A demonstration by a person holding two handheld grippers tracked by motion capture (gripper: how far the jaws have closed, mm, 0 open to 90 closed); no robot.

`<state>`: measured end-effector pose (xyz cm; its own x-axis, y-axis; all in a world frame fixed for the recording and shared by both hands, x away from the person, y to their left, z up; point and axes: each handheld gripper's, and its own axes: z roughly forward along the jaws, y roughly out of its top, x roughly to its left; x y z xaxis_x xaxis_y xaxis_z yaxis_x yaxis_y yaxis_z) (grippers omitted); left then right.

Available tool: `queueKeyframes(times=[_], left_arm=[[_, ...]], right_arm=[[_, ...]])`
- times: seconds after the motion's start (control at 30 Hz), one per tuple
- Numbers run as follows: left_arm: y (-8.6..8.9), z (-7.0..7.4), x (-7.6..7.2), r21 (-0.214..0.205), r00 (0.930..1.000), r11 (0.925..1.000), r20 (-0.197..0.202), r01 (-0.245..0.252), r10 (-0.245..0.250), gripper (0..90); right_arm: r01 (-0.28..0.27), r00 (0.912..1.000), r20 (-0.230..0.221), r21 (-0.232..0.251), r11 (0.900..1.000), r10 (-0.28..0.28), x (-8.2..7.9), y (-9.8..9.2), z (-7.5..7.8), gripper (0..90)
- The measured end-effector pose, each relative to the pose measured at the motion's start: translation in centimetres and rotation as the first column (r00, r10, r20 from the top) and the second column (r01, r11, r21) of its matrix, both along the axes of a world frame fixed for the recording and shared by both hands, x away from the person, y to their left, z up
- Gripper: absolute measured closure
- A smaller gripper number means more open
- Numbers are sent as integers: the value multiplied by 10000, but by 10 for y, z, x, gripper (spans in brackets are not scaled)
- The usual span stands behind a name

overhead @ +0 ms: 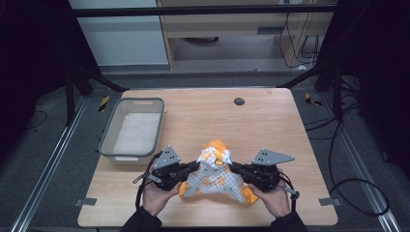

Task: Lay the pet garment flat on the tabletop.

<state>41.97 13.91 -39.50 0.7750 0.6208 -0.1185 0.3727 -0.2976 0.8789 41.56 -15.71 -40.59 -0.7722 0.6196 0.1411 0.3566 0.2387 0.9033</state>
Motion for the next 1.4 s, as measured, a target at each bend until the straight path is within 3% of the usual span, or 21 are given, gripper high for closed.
queueKeyframes(times=[0.07, 0.2, 0.3, 0.4, 0.47, 0.57, 0.6, 0.63, 0.77, 0.8, 0.83, 0.87, 1.03, 1.2, 1.27, 1.4], left_arm=[[1, 13, 1, -82, 9992, 9998, 372, -162, 165, 893], [1, 24, 15, -94, 9962, 9981, 624, -605, 610, 892], [-2, 29, 33, 47, 9892, 9931, 893, -1171, 1162, 890], [-8, 25, 59, 195, 9781, 9819, 939, -1882, 1856, 884], [-13, 17, 79, 214, 9680, 9703, 773, -2409, 2387, 856], [-17, 4, 101, 627, 9443, 9449, 968, -3212, 3146, 599], [-13, 0, 105, 612, 9407, 9400, 735, -3357, 3312, 511], [-9, 0, 104, 460, 9415, 9416, 661, -3337, 3304, 479], [4, -1, 95, 313, 9411, 9434, 878, -3303, 3266, 417], [11, -1, 90, 339, 9436, 9459, 898, -3226, 3186, 408], [14, -2, 87, 366, 9445, 9468, 918, -3198, 3155, 408], [23, -4, 80, 524, 9443, 9452, 891, -3222, 3169, 402], [38, -13, 66, 837, 9495, 9469, 759, -3104, 3046, 388], [43, -32, 53, 1520, 9583, 9463, 615, -2853, 2790, 373], [43, -44, 51, 1699, 9632, 9481, 430, -2687, 2652, 372], [42, -57, 50, 1841, 9650, 9477, 189, -2606, 2617, 366]], right_arm=[[45, 9998, 189, 55, 10000, -46, 2, 1, 9, 875], [214, 9988, 436, 104, 9997, -218, 11, 5, 20, 873], [697, 9950, 709, 148, 9975, -705, 30, 13, 27, 868], [1514, 9863, 642, 146, 9884, -1520, 61, 20, 23, 861], [2185, 9745, 560, -126, 9758, -2175, 83, 26, 17, 834], [3286, 9431, 810, -776, 9413, -3225, 107, 29, 4, 747], [3637, 9307, 834, -1047, 9256, -3562, 114, 26, -2, 702], [3716, 9277, 820, -1087, 9220, -3642, 114, 24, -2, 696], [3558, 9319, 1191, -1159, 9273, -3426, 104, 14, 2, 669], [3338, 9387, 1320, -1173, 9353, -3184, 94, 5, 8, 646], [3338, 9387, 1320, -1173, 9353, -3184, 94, 5, 8, 646], [3215, 9423, 1406, -1260, 9385, -3039, 84, -4, 12, 620], [2876, 9534, 1343, -1332, 9484, -2703, 68, -20, 13, 575], [2466, 9674, 981, -1536, 9569, -2335, 49, -34, -2, 534], [2243, 9739, 751, -1670, 9601, -2144, 42, -38, -16, 521], [2085, 9779, 531, -1738, 9624, -2023, 37, -40, -30, 512]])
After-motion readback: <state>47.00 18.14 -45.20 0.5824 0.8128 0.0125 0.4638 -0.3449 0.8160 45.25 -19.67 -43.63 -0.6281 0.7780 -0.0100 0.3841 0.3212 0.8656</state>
